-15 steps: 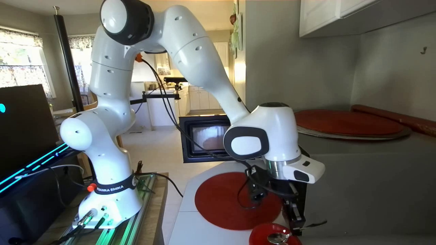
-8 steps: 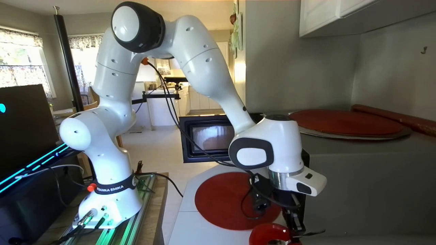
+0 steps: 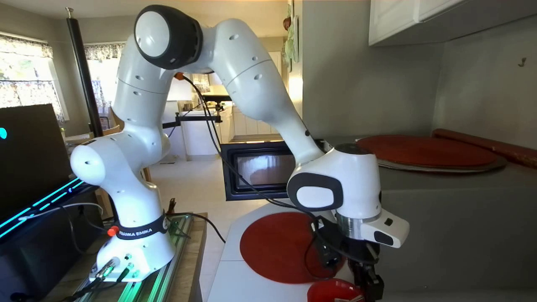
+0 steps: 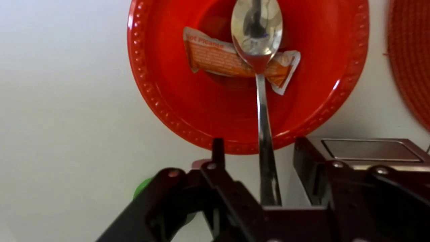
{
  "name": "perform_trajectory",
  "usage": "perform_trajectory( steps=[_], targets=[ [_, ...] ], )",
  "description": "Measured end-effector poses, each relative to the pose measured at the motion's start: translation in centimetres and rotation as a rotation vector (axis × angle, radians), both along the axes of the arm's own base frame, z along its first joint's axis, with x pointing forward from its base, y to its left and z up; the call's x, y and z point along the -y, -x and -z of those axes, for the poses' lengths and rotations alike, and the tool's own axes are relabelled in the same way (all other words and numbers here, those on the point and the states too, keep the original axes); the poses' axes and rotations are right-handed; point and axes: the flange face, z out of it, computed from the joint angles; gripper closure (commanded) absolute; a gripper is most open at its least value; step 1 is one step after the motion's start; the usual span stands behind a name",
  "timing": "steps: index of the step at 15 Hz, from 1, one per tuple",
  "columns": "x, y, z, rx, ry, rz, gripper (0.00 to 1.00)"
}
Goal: Put the spoon in the bowl
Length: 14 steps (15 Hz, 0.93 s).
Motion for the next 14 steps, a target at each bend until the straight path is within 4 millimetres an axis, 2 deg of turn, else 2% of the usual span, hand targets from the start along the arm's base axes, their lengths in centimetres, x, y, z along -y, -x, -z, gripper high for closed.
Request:
perform_trajectory(
  steps=[2,5,9,14],
  targets=[
    [0.9,0.1,-0.9,0.009,-0.040,-0.016,0.01],
    [2.8,0.3,-3.8,-0.008,-0.077,-0.034,0.00],
    [4.5,1.7,-8.1,-0.130,-0.090,-0.052,0.00],
    [5.0,3.3,-14.3,-0.216,0.084,0.016,0.00]
  ],
)
